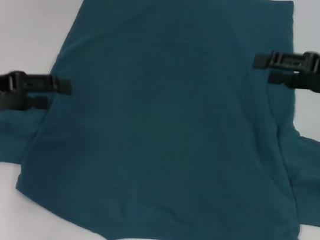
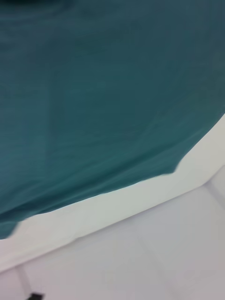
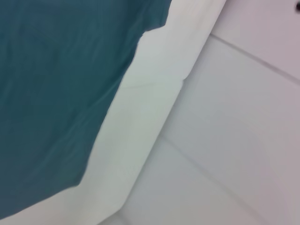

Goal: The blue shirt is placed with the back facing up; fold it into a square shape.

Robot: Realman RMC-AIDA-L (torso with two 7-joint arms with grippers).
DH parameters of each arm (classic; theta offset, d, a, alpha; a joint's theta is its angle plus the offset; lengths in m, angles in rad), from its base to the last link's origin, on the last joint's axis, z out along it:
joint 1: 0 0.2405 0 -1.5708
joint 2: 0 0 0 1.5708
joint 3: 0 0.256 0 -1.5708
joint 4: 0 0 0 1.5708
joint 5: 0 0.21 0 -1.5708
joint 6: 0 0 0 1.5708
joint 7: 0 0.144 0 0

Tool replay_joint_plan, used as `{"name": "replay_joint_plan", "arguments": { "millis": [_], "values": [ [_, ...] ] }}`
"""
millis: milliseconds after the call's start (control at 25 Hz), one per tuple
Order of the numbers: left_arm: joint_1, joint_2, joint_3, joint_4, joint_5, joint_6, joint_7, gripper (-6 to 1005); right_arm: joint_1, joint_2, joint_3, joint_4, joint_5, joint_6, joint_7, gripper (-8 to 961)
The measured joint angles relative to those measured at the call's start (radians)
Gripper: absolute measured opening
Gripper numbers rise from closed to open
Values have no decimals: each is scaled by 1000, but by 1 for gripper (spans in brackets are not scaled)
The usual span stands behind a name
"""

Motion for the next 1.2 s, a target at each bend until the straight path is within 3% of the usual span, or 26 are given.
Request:
{"name": "replay_joint_plan", "arguments": {
  "millis": [160,240,560,1200],
  "values": [
    [1,15,-78,-86,1,-65,-23,932,60,-86,-11,120,-12,50,51,874],
    [5,17,-99,-127,1,-110,-23,932,77,-105,-14,152,-27,70,61,874],
    [47,11,-112,-190,1,-316,-6,933,72,-97,-18,164,-42,80,68,872],
    [42,7,-96,-241,78,-488,239,933,61,-97,-25,166,-44,81,66,869]
  ]
}}
